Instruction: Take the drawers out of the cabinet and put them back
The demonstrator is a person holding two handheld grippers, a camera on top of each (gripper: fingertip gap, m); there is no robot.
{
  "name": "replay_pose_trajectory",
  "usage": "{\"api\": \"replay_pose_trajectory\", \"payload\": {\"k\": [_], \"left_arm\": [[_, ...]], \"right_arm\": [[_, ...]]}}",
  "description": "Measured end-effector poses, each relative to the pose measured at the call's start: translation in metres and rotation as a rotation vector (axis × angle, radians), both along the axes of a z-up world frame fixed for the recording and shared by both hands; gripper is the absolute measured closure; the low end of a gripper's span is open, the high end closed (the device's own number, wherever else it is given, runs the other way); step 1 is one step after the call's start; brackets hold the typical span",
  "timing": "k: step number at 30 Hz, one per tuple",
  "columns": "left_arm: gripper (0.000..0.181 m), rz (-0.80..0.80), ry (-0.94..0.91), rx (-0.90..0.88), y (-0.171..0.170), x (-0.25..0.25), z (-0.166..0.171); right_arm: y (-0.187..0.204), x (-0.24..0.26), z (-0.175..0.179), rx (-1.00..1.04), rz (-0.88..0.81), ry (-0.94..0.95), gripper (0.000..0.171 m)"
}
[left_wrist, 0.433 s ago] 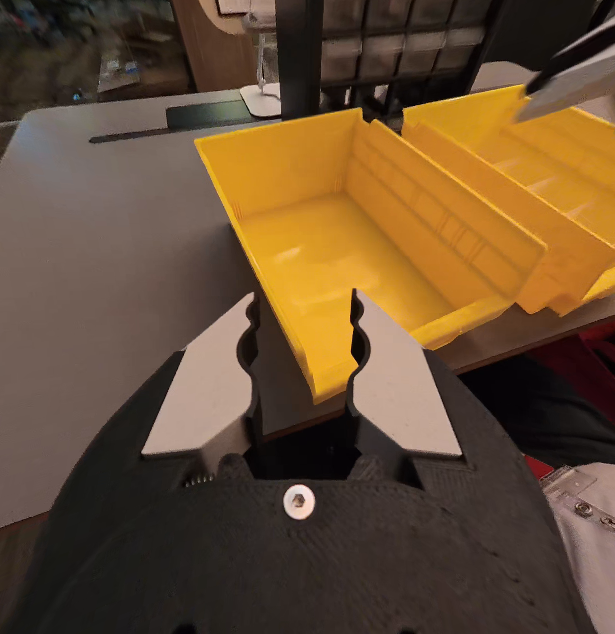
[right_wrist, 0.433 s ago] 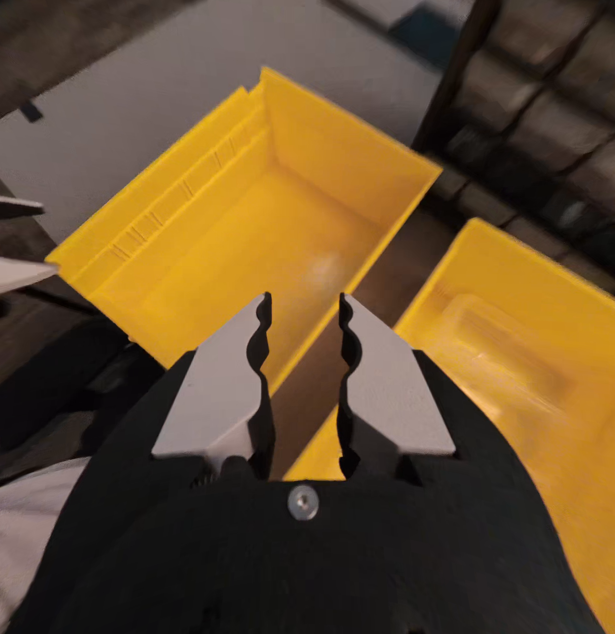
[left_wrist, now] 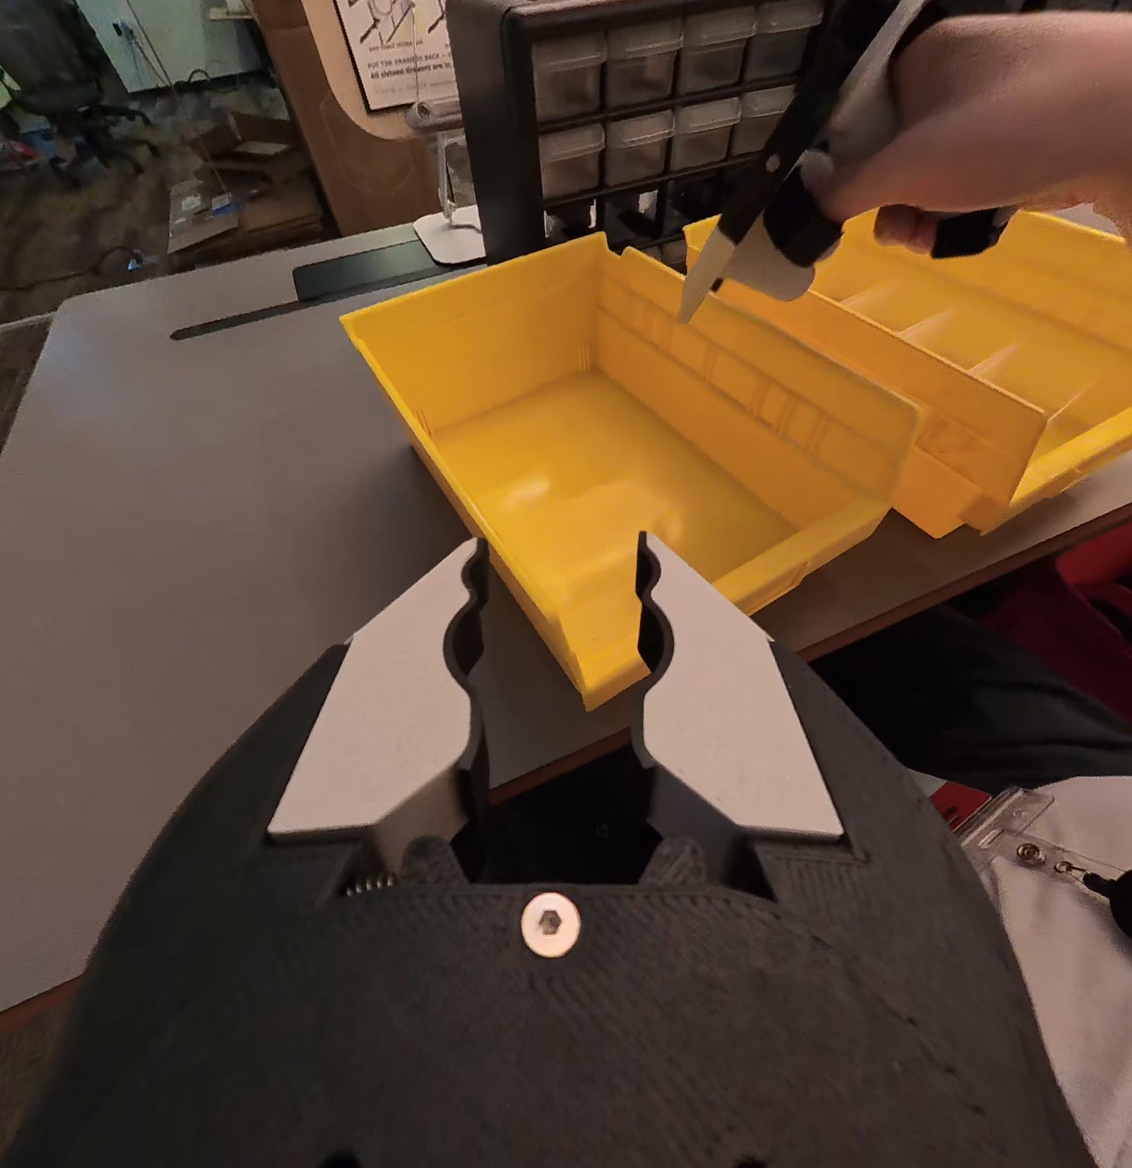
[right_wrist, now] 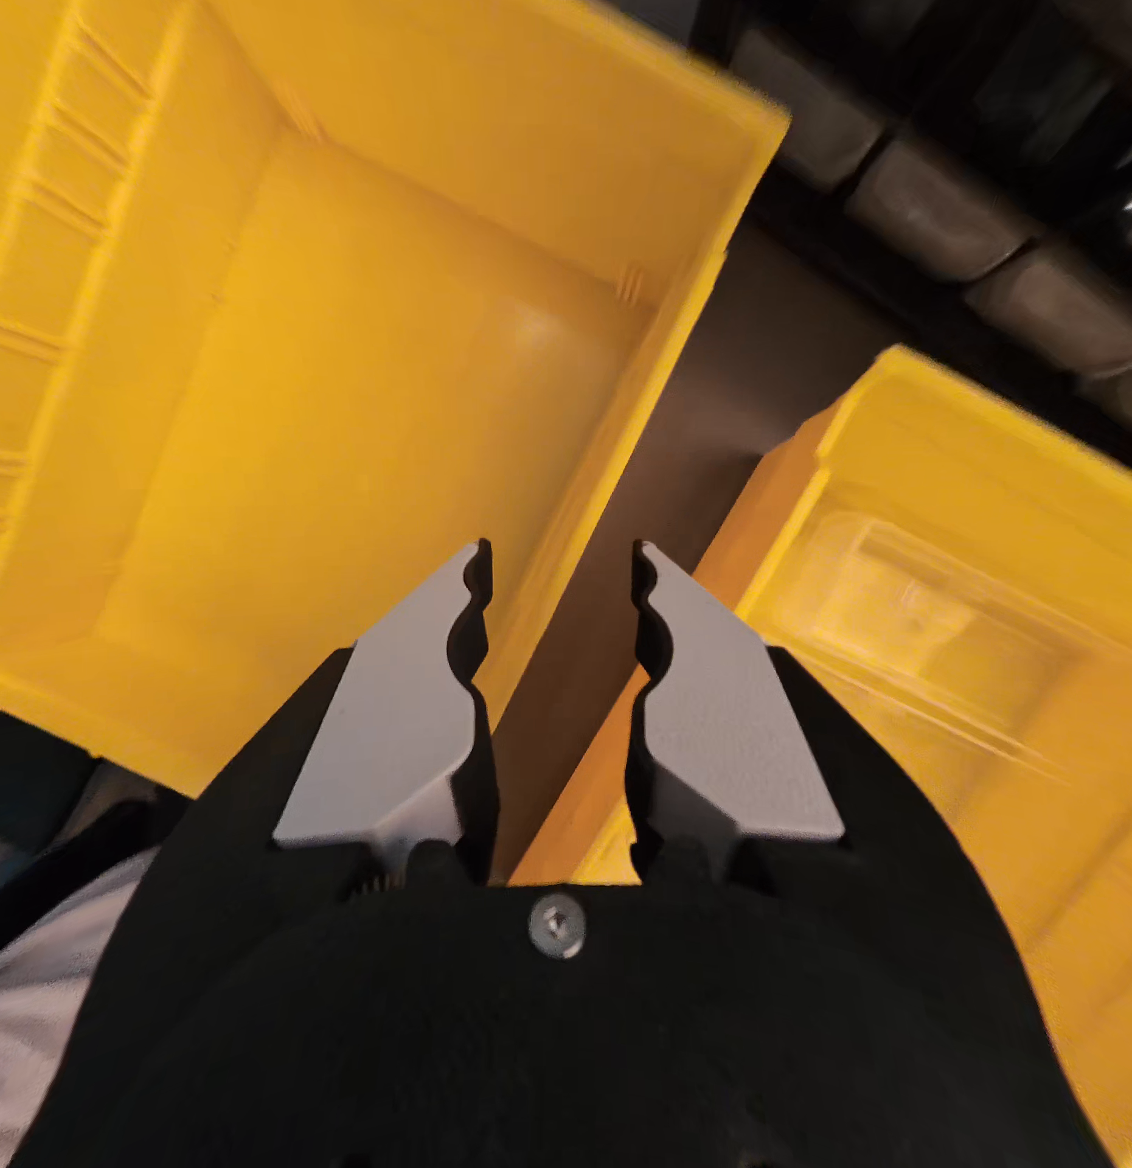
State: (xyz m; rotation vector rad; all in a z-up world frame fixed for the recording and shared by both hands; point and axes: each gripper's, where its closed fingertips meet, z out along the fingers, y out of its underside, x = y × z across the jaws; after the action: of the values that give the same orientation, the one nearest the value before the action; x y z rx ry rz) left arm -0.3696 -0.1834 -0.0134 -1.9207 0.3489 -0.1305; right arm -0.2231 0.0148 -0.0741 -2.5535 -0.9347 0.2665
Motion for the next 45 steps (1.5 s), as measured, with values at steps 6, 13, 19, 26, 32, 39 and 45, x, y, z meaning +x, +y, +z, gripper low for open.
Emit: {"api": "replay_pose_trajectory", "payload": {"k": [6,13,19,26,32,39,45], "left_arm": [[0.138,-0.017,0.011,0.004,0.0,0.007,0.003],[0.14,-0.049,0.058,-0.002,-0.004,0.02,0.005],[0.14,-0.062,0.063,0.008,-0.01,0.026,0.021],[0.139,-0.1,0.077,0.117,-0.022,0.037,0.073],[0.129,-0.027,-0.017,0.415,-0.048,0.022,0.174],[0.112,-0.042,-0.237,0.305,-0.008,0.026,0.144],[0.096,-0.324,-0.381,-0.215,0.076,0.139,0.016]], "right_arm": [[-0.006,-0.02,-0.016,-0.065,0.008,-0.047,0.12],[-0.009,-0.018,-0.063,-0.235,-0.01,-0.163,0.144],[-0.016,-0.019,-0.069,-0.403,-0.017,-0.137,0.17],[-0.033,-0.043,-0.046,-0.521,0.085,-0.172,0.17],[-0.011,-0.04,0.058,-0.385,0.163,-0.07,0.17],[0.034,0.163,0.169,-0.241,-0.097,0.055,0.169],[0.012,0.393,0.143,-0.267,-0.454,0.005,0.169]]}}
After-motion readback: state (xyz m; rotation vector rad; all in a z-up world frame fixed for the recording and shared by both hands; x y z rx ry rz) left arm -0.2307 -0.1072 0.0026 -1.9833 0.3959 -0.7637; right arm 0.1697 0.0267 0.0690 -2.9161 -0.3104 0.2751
